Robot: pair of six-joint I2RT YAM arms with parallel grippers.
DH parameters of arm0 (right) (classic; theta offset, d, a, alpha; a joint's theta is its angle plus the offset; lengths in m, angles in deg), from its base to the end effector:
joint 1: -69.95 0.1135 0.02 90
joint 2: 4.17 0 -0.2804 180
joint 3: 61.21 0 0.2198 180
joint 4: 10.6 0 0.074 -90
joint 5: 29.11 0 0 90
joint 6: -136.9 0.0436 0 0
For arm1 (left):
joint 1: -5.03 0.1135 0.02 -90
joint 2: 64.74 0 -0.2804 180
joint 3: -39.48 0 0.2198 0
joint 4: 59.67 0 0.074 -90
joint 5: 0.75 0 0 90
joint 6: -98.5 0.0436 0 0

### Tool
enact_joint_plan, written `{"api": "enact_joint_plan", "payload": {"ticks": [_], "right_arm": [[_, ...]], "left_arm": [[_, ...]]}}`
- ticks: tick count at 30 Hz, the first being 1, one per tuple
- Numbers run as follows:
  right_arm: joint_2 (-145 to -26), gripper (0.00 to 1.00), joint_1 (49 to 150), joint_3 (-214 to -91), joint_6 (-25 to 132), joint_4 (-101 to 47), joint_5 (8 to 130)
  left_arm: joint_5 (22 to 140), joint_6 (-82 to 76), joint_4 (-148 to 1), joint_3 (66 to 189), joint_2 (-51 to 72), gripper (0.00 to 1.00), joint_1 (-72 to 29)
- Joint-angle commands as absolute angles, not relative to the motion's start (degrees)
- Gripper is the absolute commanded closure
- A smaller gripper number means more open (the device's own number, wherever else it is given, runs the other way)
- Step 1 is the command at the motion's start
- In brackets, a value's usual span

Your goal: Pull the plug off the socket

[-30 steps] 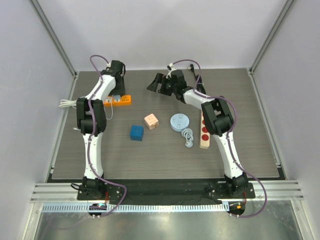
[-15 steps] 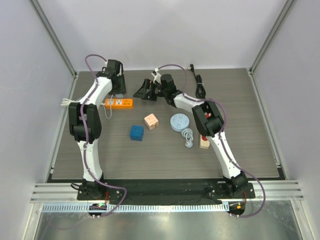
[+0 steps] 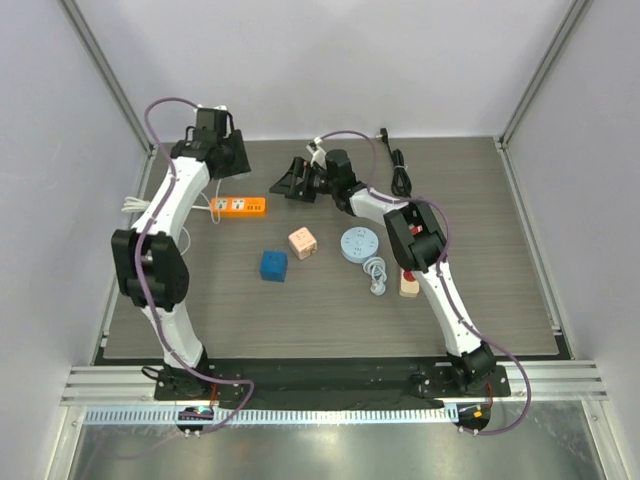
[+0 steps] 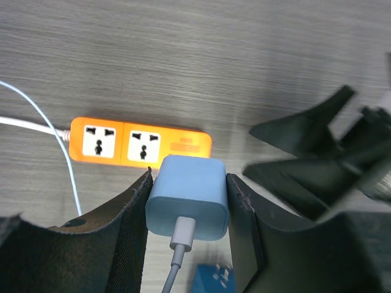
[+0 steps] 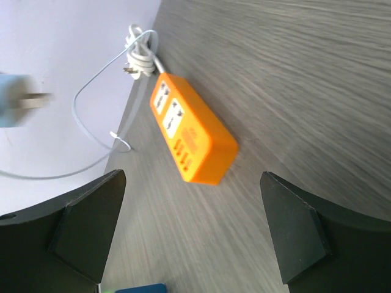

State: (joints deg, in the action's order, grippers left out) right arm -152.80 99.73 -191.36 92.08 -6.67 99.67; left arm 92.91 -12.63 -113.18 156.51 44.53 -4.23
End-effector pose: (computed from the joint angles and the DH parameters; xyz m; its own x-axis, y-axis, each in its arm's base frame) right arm 0.4832 0.3080 0.1627 -0.8016 0.1784 -0.5707 -0.4891 0.3532 0.7975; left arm 0.4074 -0.0636 0.3237 -0.7015 -0.2501 -0.6674 -0.1461 0.9670 -0.2089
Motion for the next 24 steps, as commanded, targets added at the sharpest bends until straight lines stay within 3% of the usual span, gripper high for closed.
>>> {"api": "enact_joint_plan", "payload": {"ticks": [1, 12, 19, 24], "right_arm": [[-148.75, 0.03, 98.08, -189.39, 92.16, -3.86, 98.33], [-144.27, 0.03, 97.11, -182.89, 90.58, -1.22, 96.84], [-136.81, 0.03, 96.14, -173.14, 87.33, 1.59, 92.63], [-129.87, 0.02, 95.26, -166.10, 83.55, 2.82, 88.84]], "left_arm": [[89.52, -14.96, -112.25, 155.52, 35.20, 1.00, -4.29], [79.33, -22.52, -117.43, 158.94, 12.98, 1.00, -4.37], [66.16, -29.64, -119.89, 162.46, 8.56, 1.00, -4.29], [60.95, -33.07, -119.81, 153.08, 5.23, 1.00, -4.81]]}}
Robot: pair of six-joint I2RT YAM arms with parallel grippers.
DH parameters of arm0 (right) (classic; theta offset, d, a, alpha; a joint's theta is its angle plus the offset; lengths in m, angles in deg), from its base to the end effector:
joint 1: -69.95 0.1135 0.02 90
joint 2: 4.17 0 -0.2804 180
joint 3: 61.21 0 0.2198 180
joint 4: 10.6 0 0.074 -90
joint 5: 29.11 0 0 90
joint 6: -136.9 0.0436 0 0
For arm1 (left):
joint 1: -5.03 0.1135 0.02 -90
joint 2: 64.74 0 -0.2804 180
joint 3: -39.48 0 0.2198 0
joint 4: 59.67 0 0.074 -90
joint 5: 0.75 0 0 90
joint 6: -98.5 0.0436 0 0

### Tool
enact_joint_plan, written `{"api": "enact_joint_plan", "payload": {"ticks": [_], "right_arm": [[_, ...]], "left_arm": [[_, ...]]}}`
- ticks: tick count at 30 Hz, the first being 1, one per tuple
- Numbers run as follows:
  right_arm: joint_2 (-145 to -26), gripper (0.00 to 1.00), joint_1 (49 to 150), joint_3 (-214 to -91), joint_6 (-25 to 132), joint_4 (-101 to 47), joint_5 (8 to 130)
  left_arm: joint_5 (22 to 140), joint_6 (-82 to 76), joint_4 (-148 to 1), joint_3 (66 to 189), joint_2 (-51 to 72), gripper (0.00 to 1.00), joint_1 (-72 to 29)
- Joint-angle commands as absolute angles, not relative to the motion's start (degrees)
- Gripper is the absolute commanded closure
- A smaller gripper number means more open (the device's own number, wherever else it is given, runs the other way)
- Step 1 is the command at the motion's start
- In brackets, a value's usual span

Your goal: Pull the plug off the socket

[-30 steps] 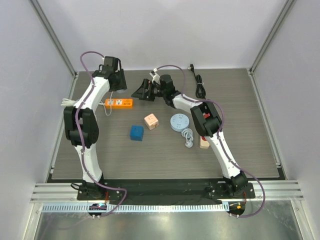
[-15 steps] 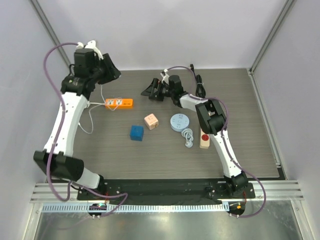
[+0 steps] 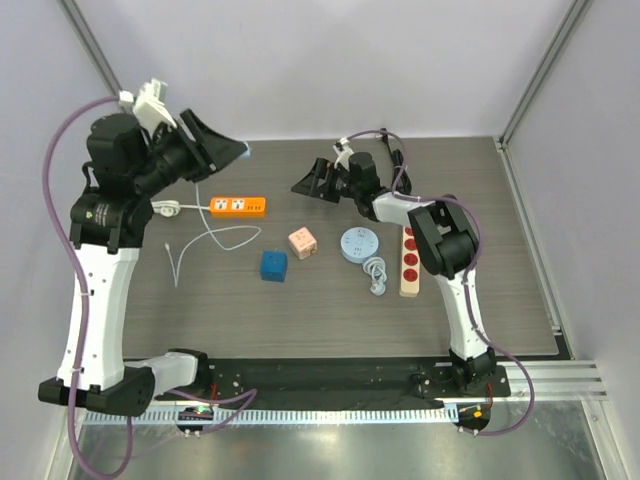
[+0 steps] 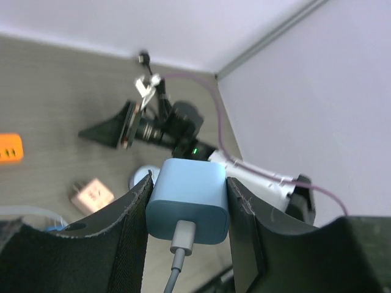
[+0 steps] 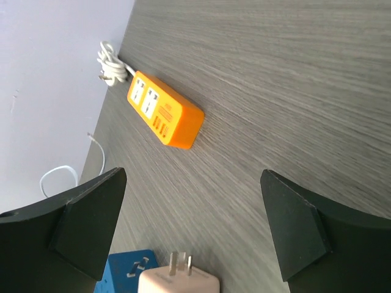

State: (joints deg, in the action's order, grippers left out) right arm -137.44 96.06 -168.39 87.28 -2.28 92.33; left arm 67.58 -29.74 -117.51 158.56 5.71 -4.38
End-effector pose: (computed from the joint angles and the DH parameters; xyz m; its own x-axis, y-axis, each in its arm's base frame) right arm 0.4529 0.2473 0.1871 -0.7410 0.2524 -0.6223 -0.4483 0.5041 0.7382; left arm 0.1794 -0.0460 0.5244 -0.4406 -0.5100 -0.7387 0.3040 0.6895 -0.6574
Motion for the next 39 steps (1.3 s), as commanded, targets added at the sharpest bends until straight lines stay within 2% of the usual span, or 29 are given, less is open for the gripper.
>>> {"api": "enact_joint_plan", "payload": {"ticks": [1, 5, 9, 11, 15, 25, 29, 30, 31, 33, 36, 37, 39], "right_arm": [[-129.15, 0.02, 95.00, -163.65, 83.63, 3.87, 88.31], [-126.25, 0.02, 93.24, -158.19, 84.77, 6.25, 86.64], [-125.19, 0.02, 90.61, -153.27, 88.02, 9.50, 86.99], [-124.75, 0.02, 89.90, -152.38, 89.34, 10.82, 87.25], [-124.22, 0.02, 88.93, -151.42, 89.61, 11.44, 87.17], [-125.72, 0.02, 88.41, -152.82, 90.31, 11.35, 87.61], [-126.77, 0.02, 88.06, -153.70, 91.01, 11.17, 88.13], [-127.03, 0.02, 88.05, -154.13, 91.19, 11.17, 88.31], [-127.38, 0.02, 88.05, -154.22, 91.71, 11.26, 88.48], [-127.83, 0.02, 87.97, -154.49, 92.16, 11.44, 89.01], [-128.35, 0.02, 87.79, -154.66, 92.95, 11.96, 89.27], [-128.44, 0.02, 87.79, -154.58, 93.04, 12.14, 89.36], [-128.53, 0.02, 87.70, -154.66, 93.13, 12.14, 89.45]], "left_arm": [[60.78, -33.07, -119.81, 150.97, 3.74, 1.00, -5.16], [60.95, -35.87, -115.25, 136.57, -0.05, 1.00, -8.58], [63.58, -41.76, -107.78, 121.98, 0.99, 1.00, -19.38], [67.60, -42.48, -104.00, 119.75, 3.53, 1.00, -25.78], [74.73, -41.43, -102.93, 118.26, 9.15, 1.00, -32.05], [76.06, -43.44, -91.96, 107.09, 22.08, 1.00, -34.87], [78.87, -44.41, -90.19, 105.16, 23.06, 0.99, -36.45], [79.49, -45.37, -89.67, 104.55, 22.88, 0.96, -36.80], [80.02, -45.90, -88.27, 102.89, 22.71, 0.88, -37.07], [81.52, -47.13, -86.68, 101.12, 21.74, 0.79, -37.42], [82.83, -48.01, -85.09, 98.83, 20.69, 0.56, -37.51], [82.92, -48.01, -85.18, 98.74, 20.60, 0.45, -37.51], [83.36, -47.67, -85.70, 98.92, 19.81, 0.37, -37.51]]}}
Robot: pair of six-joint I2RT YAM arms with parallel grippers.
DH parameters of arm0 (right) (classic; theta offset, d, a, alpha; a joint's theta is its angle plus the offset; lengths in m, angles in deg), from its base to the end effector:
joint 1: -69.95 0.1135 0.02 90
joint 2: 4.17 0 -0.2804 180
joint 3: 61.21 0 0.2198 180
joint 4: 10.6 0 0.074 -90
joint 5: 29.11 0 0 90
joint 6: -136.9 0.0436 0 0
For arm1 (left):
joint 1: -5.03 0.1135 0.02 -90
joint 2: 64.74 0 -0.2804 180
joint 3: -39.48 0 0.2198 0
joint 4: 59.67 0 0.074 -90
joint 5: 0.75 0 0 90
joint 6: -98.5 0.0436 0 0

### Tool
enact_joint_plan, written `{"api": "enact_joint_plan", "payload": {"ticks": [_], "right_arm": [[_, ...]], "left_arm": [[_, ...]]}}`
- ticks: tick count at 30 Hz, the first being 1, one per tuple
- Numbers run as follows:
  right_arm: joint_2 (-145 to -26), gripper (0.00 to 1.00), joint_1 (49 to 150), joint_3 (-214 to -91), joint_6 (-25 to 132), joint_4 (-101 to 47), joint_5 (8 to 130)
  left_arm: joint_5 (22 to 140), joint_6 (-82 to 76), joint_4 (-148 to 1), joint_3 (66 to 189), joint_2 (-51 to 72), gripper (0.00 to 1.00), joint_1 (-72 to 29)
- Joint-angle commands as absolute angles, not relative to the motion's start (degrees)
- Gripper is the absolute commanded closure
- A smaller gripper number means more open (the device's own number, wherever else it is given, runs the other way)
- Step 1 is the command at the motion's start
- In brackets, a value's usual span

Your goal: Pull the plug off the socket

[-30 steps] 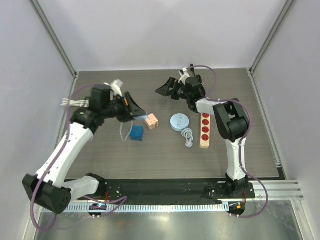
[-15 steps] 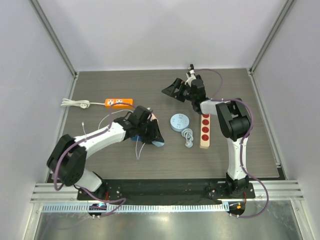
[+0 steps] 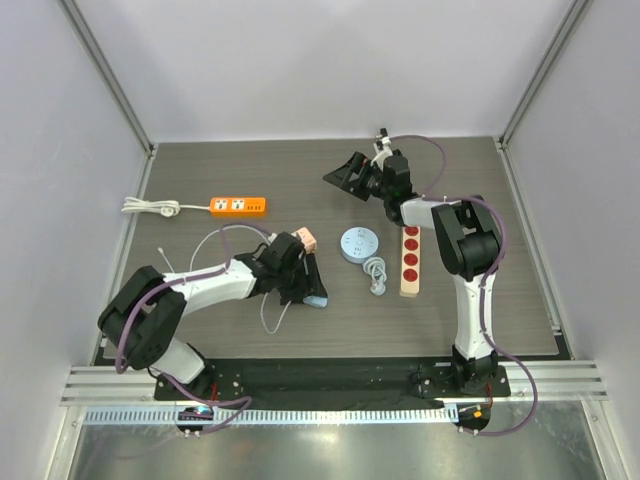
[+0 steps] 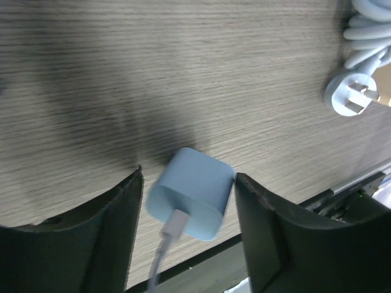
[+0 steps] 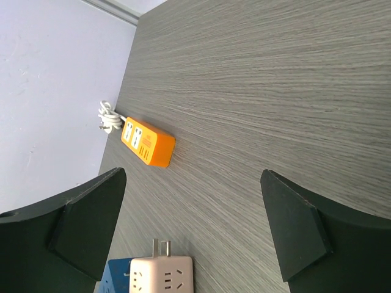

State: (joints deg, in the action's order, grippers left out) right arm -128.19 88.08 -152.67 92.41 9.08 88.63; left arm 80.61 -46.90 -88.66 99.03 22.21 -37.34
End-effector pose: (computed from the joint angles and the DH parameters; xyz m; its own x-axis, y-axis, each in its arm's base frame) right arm 0.4421 0.1661 0.2025 -0.6525 0.4507 -0.6091 -0.3441 0.5400 0.7681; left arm 0.1914 -0.1835 0.1948 -0.9484 -0.2364 -0.2113 -0.0933 0.8449 -0.5267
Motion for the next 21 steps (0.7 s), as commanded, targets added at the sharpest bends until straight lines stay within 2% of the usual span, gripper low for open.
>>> {"api": "enact_joint_plan", "payload": {"ticks": [1, 4, 13, 15, 21], "right_arm": [[-128.62, 0.02, 87.79, -154.67, 93.21, 12.14, 89.45], [-128.79, 0.02, 87.79, -154.67, 93.48, 12.40, 89.62], [-129.58, 0.02, 87.79, -154.84, 94.35, 12.58, 89.89], [-129.76, 0.02, 87.79, -155.10, 94.44, 12.49, 89.98], [-130.29, 0.02, 87.70, -155.37, 94.79, 12.49, 90.15]], "left_arm": [[83.62, -47.40, -86.40, 99.09, 19.46, 0.30, -37.42], [84.15, -46.00, -86.94, 99.88, 17.36, 0.25, -37.42], [88.81, -41.16, -96.23, 107.34, 11.37, 0.19, -37.42], [94.15, -39.50, -98.79, 109.10, 9.36, 0.18, -37.42], [98.04, -35.89, -104.42, 112.71, 7.51, 0.19, -33.30]]}}
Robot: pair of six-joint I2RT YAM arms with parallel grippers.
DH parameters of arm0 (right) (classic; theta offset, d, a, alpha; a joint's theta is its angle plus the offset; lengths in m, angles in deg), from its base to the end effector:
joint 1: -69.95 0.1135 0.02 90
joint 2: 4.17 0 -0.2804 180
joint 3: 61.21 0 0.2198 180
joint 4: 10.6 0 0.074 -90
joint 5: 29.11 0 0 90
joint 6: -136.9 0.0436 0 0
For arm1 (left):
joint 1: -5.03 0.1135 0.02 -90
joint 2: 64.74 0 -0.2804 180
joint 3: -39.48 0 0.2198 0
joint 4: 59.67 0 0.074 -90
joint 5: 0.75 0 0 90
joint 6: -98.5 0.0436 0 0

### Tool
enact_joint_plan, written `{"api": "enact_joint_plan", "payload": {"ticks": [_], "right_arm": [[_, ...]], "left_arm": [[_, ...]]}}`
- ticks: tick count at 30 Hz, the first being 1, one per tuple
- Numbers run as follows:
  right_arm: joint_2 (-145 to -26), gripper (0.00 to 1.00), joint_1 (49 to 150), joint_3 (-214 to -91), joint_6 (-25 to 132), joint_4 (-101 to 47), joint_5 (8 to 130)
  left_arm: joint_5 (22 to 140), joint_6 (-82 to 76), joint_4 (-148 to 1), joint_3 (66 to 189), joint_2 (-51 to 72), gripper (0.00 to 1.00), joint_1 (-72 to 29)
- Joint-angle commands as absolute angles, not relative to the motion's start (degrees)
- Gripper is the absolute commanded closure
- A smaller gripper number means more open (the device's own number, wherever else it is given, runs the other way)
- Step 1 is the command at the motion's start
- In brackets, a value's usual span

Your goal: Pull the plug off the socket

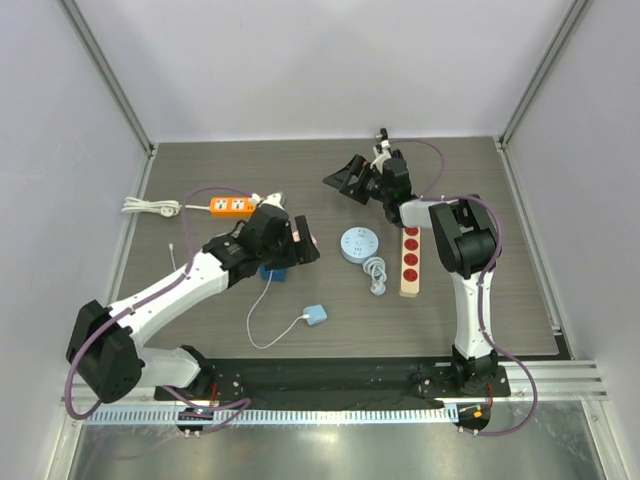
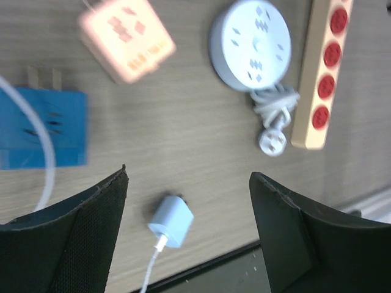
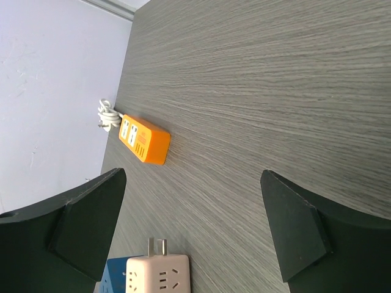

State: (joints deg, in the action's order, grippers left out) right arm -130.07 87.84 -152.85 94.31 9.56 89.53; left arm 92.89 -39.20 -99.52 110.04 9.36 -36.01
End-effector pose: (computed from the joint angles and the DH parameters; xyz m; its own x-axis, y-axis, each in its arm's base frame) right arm 0.4456 0.1658 0.1895 -0.6811 0.4591 -0.5704 -0.3112 0.5237 0.7931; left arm 0.1888 -0.1607 0.2889 -0.8076 -0.2756 -0.5213 0.0343 0.8606 -0.5081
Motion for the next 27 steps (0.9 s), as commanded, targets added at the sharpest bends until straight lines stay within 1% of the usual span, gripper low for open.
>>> {"api": "enact_joint_plan", "payload": {"ticks": [1, 4, 5, 8, 12, 13, 14, 15, 18, 22, 23, 27], "right_arm": [[-130.46, 0.02, 87.70, -155.46, 94.88, 12.49, 90.15], [-130.73, 0.02, 87.70, -155.89, 95.06, 12.40, 90.50], [-130.90, 0.02, 87.70, -155.90, 95.06, 12.40, 90.51], [-130.99, 0.02, 87.70, -156.25, 95.15, 12.14, 90.68], [-131.08, 0.02, 87.53, -156.60, 94.97, 11.26, 90.68], [-131.17, 0.02, 87.44, -156.77, 94.71, 10.91, 90.68], [-131.25, 0.02, 87.44, -157.04, 94.53, 10.39, 90.51], [-131.26, 0.02, 87.35, -157.56, 94.18, 8.90, 90.25], [-131.08, 0.02, 87.18, -158.18, 92.86, 6.87, 89.54], [-130.99, 0.02, 86.39, -158.44, 92.77, 6.43, 89.54], [-131.08, 0.02, 86.21, -158.44, 92.86, 6.34, 89.45], [-131.34, 0.02, 85.51, -158.36, 93.83, 6.78, 89.89]], "left_arm": [[98.13, -35.36, -104.86, 113.41, 7.41, 0.19, -32.07], [96.64, -35.27, -106.18, 117.01, 8.11, 0.17, -25.05], [96.11, -35.44, -106.62, 119.63, 8.73, 0.17, -20.85], [95.23, -37.63, -110.48, 124.47, 13.38, 0.15, -13.36], [91.72, -40.18, -114.52, 134.91, 21.81, 0.15, -7.11], [90.93, -40.45, -115.67, 136.95, 26.09, 0.15, -5.79], [90.66, -40.80, -117.07, 139.06, 28.22, 0.15, -5.35], [90.48, -41.16, -120.39, 143.69, 30.33, 0.14, -4.99], [92.23, -43.08, -125.50, 148.74, 38.33, 0.14, -4.81], [95.49, -52.90, -130.87, 155.67, 46.77, 0.15, -4.73], [95.93, -54.42, -132.19, 157.09, 50.53, 0.15, -4.73], [99.52, -59.17, -139.21, 166.49, 58.45, 0.13, -4.73]]}}
